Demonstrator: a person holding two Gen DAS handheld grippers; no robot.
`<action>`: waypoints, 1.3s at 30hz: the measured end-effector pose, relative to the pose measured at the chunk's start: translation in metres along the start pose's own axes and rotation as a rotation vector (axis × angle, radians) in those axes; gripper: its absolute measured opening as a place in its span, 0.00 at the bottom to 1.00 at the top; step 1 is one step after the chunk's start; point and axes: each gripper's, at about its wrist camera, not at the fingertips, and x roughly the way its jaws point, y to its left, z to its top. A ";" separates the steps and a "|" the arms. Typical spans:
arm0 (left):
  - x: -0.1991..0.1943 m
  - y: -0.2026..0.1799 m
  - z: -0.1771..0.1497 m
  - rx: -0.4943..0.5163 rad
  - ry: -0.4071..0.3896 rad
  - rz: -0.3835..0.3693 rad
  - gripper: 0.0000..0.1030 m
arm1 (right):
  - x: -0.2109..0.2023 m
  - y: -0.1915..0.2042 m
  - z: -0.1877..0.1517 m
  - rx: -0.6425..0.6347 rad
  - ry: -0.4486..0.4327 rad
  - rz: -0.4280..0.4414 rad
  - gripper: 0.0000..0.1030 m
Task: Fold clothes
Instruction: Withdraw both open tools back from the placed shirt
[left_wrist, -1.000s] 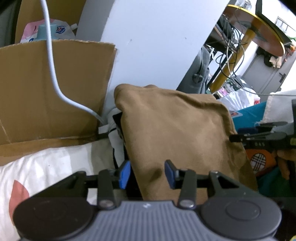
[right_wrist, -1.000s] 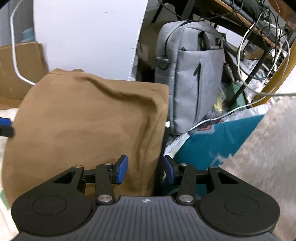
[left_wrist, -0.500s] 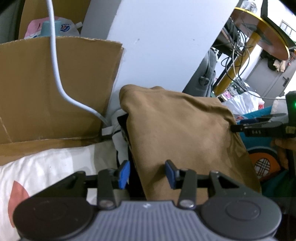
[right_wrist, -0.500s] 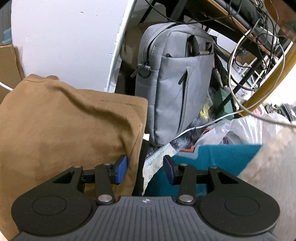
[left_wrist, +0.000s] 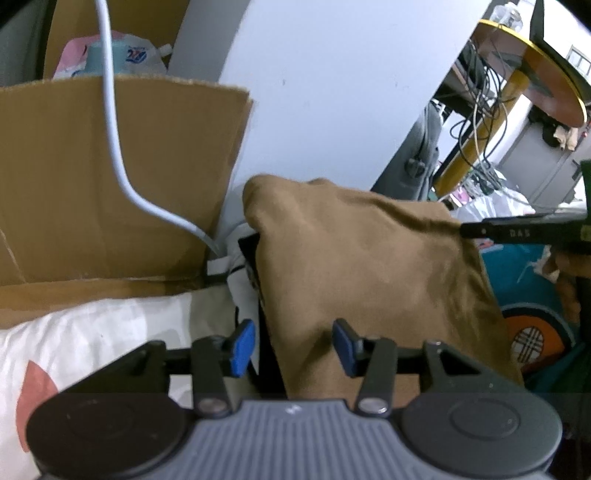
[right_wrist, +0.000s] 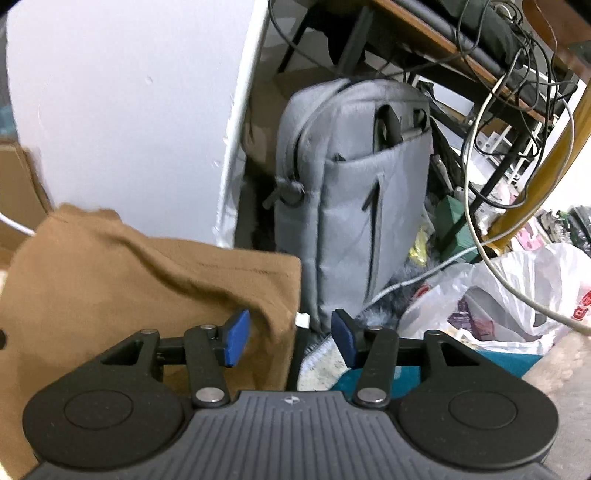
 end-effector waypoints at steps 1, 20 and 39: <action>-0.003 -0.001 0.002 -0.001 -0.004 0.007 0.50 | -0.003 0.001 0.001 0.003 -0.006 0.007 0.61; -0.076 -0.038 0.024 -0.059 0.049 -0.006 0.76 | -0.083 0.036 -0.005 0.069 0.017 0.339 0.81; -0.150 -0.096 0.011 0.021 0.106 0.128 1.00 | -0.174 0.048 -0.030 0.154 0.051 0.304 1.00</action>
